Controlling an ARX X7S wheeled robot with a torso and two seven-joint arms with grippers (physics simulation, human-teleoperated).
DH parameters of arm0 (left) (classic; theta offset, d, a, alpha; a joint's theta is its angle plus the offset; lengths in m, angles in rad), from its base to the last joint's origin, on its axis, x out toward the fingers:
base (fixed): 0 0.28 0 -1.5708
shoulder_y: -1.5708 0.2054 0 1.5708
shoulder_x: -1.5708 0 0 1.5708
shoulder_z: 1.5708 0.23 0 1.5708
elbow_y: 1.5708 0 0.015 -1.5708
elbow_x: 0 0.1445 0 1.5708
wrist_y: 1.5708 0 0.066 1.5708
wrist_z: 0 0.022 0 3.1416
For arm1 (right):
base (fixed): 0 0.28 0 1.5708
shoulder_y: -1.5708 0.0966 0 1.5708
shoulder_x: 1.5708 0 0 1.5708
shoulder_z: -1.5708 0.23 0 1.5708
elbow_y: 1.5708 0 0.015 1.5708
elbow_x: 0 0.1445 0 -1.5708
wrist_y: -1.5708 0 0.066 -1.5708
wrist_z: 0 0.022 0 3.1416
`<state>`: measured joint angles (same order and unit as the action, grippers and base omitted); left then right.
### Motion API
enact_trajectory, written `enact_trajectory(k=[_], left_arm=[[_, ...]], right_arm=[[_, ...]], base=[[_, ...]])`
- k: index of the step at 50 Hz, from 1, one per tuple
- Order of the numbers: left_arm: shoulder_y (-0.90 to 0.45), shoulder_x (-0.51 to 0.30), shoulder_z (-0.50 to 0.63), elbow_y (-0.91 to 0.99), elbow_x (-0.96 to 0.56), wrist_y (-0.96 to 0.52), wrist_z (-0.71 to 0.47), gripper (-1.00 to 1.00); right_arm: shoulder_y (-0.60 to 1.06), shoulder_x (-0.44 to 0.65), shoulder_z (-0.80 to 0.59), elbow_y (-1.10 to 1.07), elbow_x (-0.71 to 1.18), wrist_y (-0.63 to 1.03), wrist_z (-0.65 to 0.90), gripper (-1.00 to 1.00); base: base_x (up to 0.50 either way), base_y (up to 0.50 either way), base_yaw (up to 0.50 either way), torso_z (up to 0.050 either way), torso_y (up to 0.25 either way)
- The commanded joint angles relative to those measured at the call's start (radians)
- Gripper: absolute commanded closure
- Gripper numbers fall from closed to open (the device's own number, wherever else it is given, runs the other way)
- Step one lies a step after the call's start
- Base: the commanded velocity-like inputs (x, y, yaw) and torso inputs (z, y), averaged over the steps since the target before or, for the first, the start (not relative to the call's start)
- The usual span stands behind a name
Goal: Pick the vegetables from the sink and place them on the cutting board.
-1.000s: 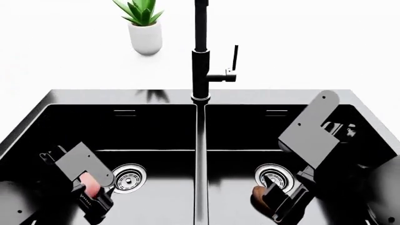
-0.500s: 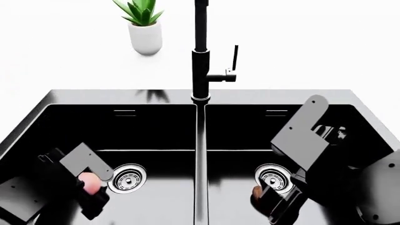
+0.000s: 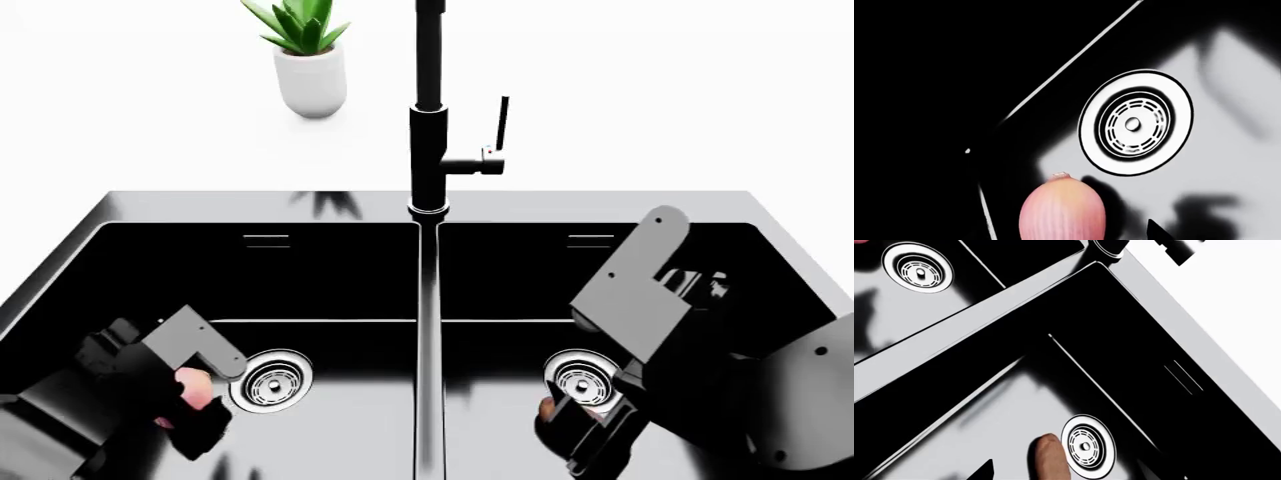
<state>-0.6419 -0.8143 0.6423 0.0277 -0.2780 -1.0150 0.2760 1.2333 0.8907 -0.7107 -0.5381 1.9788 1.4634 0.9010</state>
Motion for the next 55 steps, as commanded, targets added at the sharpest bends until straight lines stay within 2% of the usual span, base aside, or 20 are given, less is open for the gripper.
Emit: enact_trajectory(k=[1, 15, 22, 32, 55], left_arm=[[-0.015, 0.020, 0.029, -0.082, 0.031, 0.014, -0.006, -1.00], [-0.049, 0.100, 0.071, -0.229, 0.055, 0.106, 0.022, -1.00], [-0.080, 0.153, 0.085, -0.401, 0.078, 0.180, 0.026, -1.00], [-0.075, 0.156, 0.081, -0.456, 0.085, 0.196, 0.013, -1.00], [-0.101, 0.227, 0.120, -0.685, 0.125, 0.299, 0.017, -1.00]], right_arm=[[-0.012, -0.004, -0.005, -0.001, -0.040, -0.006, -0.032, -1.00], [-0.033, 0.011, -0.008, -0.014, -0.069, -0.023, -0.058, -1.00], [-0.038, 0.009, -0.015, -0.011, -0.088, -0.025, -0.073, -1.00], [-0.034, 0.000, -0.028, -0.010, -0.102, -0.029, -0.085, -1.00], [-0.017, -0.005, -0.060, -0.001, -0.119, -0.036, -0.097, -1.00]], base=[[0.00, 0.00, 0.00, 0.000, 0.000], [0.00, 0.00, 0.00, 0.000, 0.000], [0.00, 0.00, 0.00, 0.000, 0.000], [0.00, 0.00, 0.00, 0.000, 0.000], [0.00, 0.00, 0.00, 0.000, 0.000]])
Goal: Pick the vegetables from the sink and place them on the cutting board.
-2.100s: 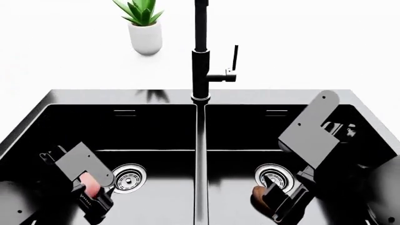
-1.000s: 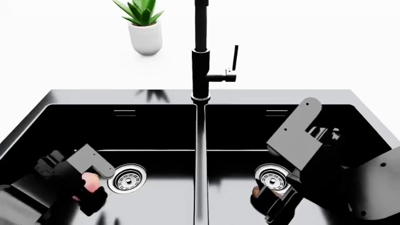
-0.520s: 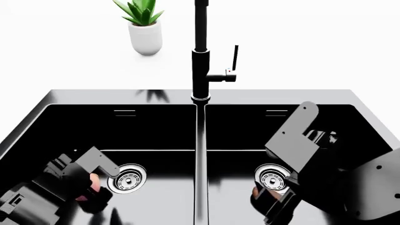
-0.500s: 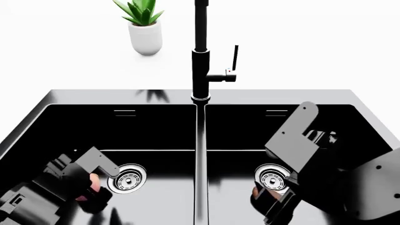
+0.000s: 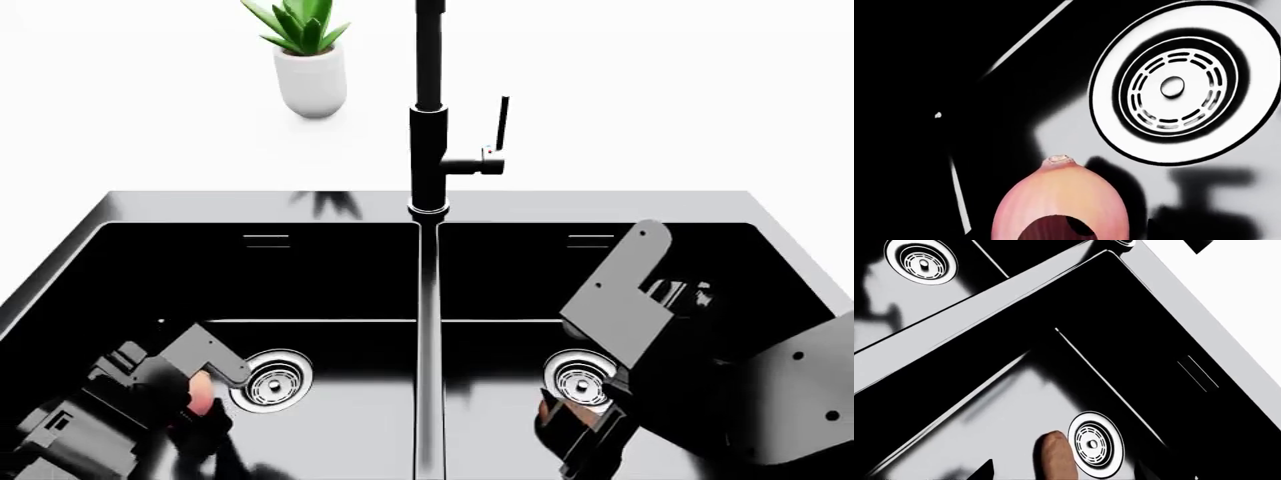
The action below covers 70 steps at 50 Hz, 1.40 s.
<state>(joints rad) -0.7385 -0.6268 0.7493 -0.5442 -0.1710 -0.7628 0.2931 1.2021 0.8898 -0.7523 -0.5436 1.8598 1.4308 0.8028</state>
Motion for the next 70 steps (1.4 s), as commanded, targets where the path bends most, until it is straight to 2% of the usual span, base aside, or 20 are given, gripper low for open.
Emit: enact_trajectory(k=[1, 8, 9, 21, 30, 34, 40, 49, 55, 65, 70], left_arm=[[-0.006, 0.044, 0.015, -0.125, 0.019, 0.053, 0.001, -1.00], [-0.017, 0.068, 0.033, -0.200, 0.036, 0.093, 0.008, -1.00], [-0.016, 0.069, 0.034, -0.205, 0.039, 0.099, 0.002, 1.00], [-0.013, 0.059, 0.032, -0.126, 0.046, 0.109, -0.019, 1.00], [0.066, -0.005, -0.023, 0.145, 0.018, 0.111, -0.092, 1.00], [0.143, -0.052, -0.098, 0.350, -0.034, 0.090, -0.157, 1.00], [0.226, -0.105, -0.170, 0.598, -0.072, 0.016, -0.255, 1.00], [0.283, -0.152, -0.211, 0.896, -0.110, -0.093, -0.318, 1.00], [0.302, -0.165, -0.251, 0.975, -0.131, -0.115, -0.346, 1.00], [0.345, -0.178, -0.440, 1.029, -0.229, -0.096, -0.385, 1.00], [0.357, -0.179, -0.487, 1.038, -0.252, -0.094, -0.399, 1.00]], right_arm=[[0.016, -0.004, -0.020, 0.005, 0.001, -0.004, 0.001, -1.00], [0.010, -0.004, -0.023, 0.006, -0.020, -0.010, -0.014, -1.00], [0.011, -0.005, -0.024, 0.007, -0.021, -0.010, -0.016, -1.00], [0.030, -0.002, -0.036, 0.007, -0.014, -0.015, -0.013, -1.00], [0.031, 0.010, -0.032, 0.003, -0.028, -0.029, -0.019, -1.00], [0.029, 0.010, -0.027, 0.009, -0.047, -0.042, -0.020, -1.00], [0.031, -0.008, -0.030, 0.030, -0.086, -0.052, -0.022, -1.00], [0.013, -0.019, -0.045, 0.109, -0.097, -0.074, -0.026, -1.00], [-0.016, -0.049, -0.071, 0.165, -0.150, -0.073, -0.090, -1.00], [-0.041, -0.099, -0.120, 0.240, -0.286, -0.081, -0.210, -1.00], [-0.052, -0.111, -0.147, 0.271, -0.323, -0.079, -0.248, -1.00]], base=[[0.00, 0.00, 0.00, 0.000, 0.000], [0.00, 0.00, 0.00, 0.000, 0.000], [0.00, 0.00, 0.00, 0.000, 0.000], [0.01, 0.00, 0.00, 0.000, 0.000], [0.00, 0.00, 0.00, 0.000, 0.000], [0.00, 0.00, 0.00, 0.000, 0.000], [0.00, 0.00, 0.00, 0.000, 0.000], [0.00, 0.00, 0.00, 0.000, 0.000], [0.00, 0.00, 0.00, 0.000, 0.000], [0.00, 0.00, 0.00, 0.000, 0.000], [0.00, 0.00, 0.00, 0.000, 0.000]])
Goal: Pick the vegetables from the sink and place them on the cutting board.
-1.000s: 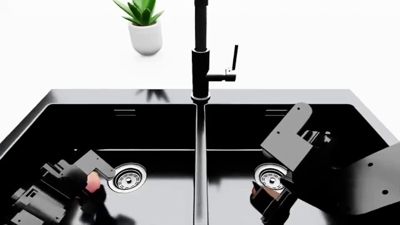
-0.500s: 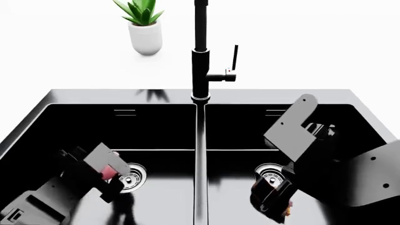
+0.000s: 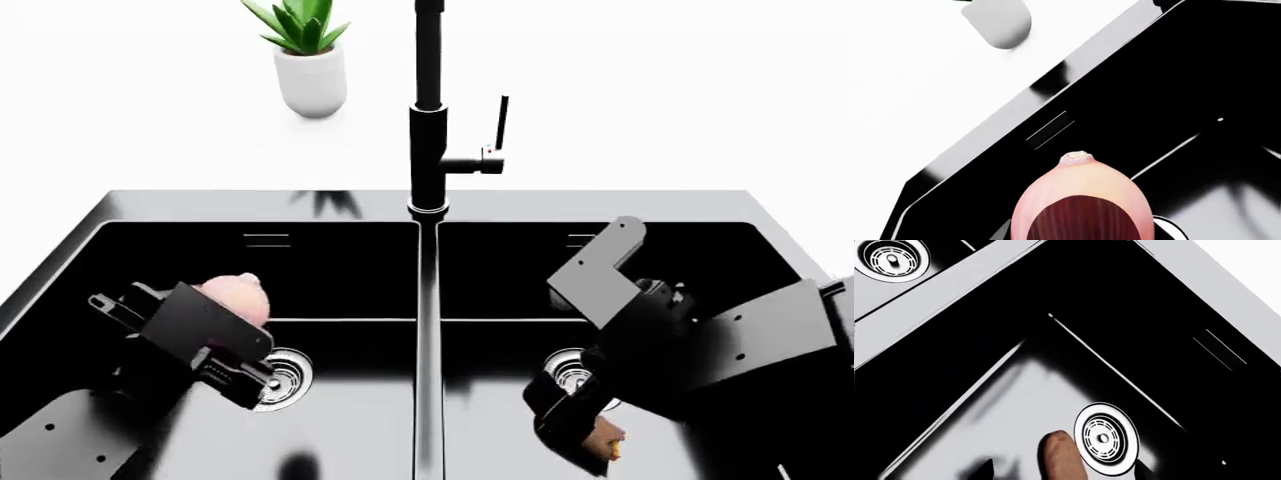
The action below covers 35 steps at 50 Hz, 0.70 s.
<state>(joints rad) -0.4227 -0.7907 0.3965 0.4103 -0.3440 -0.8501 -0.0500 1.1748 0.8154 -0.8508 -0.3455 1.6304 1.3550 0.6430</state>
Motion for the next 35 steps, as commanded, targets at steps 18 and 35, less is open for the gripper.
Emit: enact_trajectory(k=[18, 35], left_arm=[[0.048, -0.027, -0.189, 0.119, -0.095, -0.017, -0.084, 1.00], [0.034, -0.029, -0.197, 0.131, -0.101, -0.029, -0.090, 1.00]], right_arm=[[-0.026, -0.075, -0.132, 0.230, -0.276, -0.061, -0.237, -1.00], [-0.036, -0.105, -0.197, 0.346, -0.382, -0.110, -0.322, -1.00]], base=[[0.00, 0.00, 0.00, 0.000, 0.000], [0.00, 0.00, 0.00, 0.000, 0.000]])
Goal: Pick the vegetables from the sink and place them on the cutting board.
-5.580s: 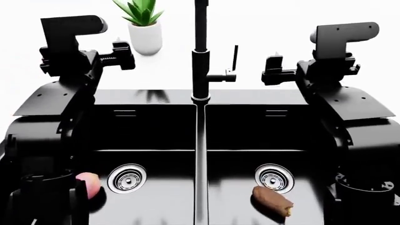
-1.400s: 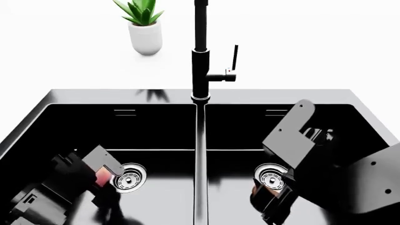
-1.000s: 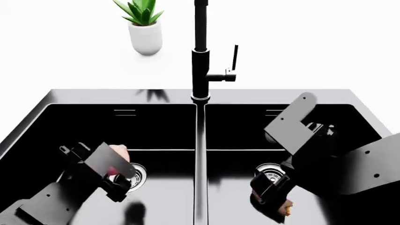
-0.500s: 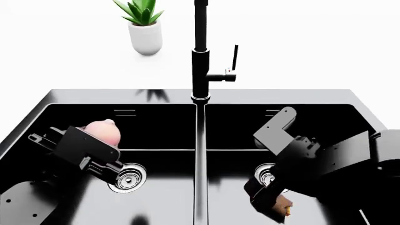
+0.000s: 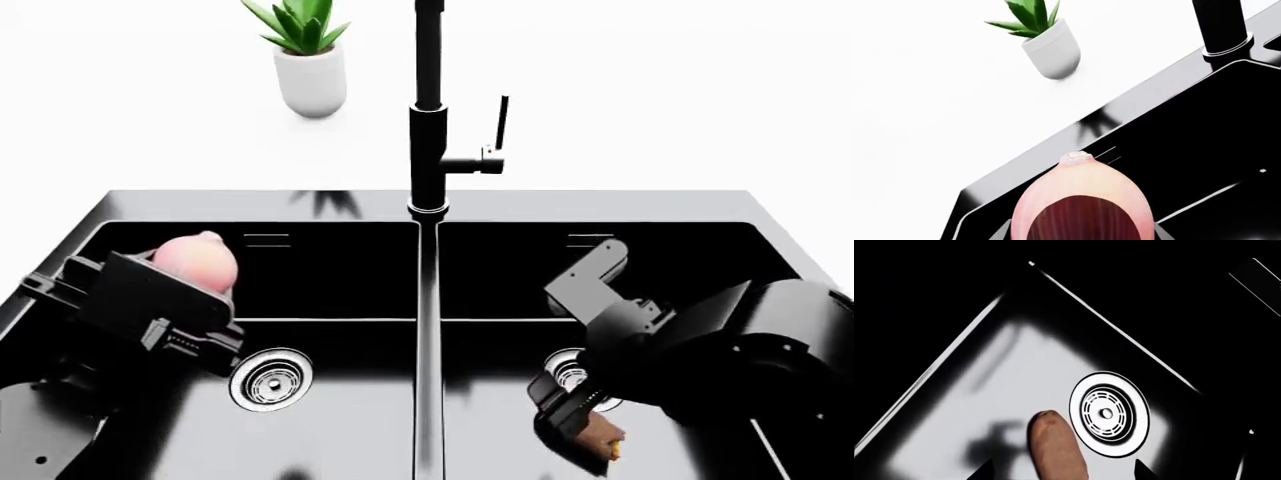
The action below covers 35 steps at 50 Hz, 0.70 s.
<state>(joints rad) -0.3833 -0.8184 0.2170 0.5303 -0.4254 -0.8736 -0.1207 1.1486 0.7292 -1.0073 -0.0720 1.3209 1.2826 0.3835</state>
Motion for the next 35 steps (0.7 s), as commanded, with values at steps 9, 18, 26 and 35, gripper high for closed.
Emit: enact_trajectory(k=[9, 18, 26, 35], left_arm=[[-0.007, 0.003, -0.029, 0.021, -0.030, 0.000, -0.019, 1.00], [-0.006, 0.003, -0.025, 0.019, -0.023, 0.003, -0.024, 1.00], [-0.002, 0.005, -0.030, 0.021, -0.024, 0.010, -0.027, 1.00], [0.004, 0.009, -0.019, 0.010, -0.015, 0.032, -0.023, 1.00]], right_arm=[[-0.024, -0.061, -0.099, 0.179, -0.167, -0.107, -0.156, -1.00], [-0.039, -0.110, -0.148, 0.285, -0.237, -0.164, -0.227, -1.00], [-0.052, -0.144, -0.177, 0.359, -0.275, -0.197, -0.264, -1.00], [-0.078, -0.181, -0.210, 0.444, -0.317, -0.239, -0.301, -1.00]], base=[[0.00, 0.00, 0.00, 0.000, 0.000], [0.00, 0.00, 0.00, 0.000, 0.000], [0.00, 0.00, 0.00, 0.000, 0.000], [0.00, 0.00, 0.00, 0.000, 0.000]])
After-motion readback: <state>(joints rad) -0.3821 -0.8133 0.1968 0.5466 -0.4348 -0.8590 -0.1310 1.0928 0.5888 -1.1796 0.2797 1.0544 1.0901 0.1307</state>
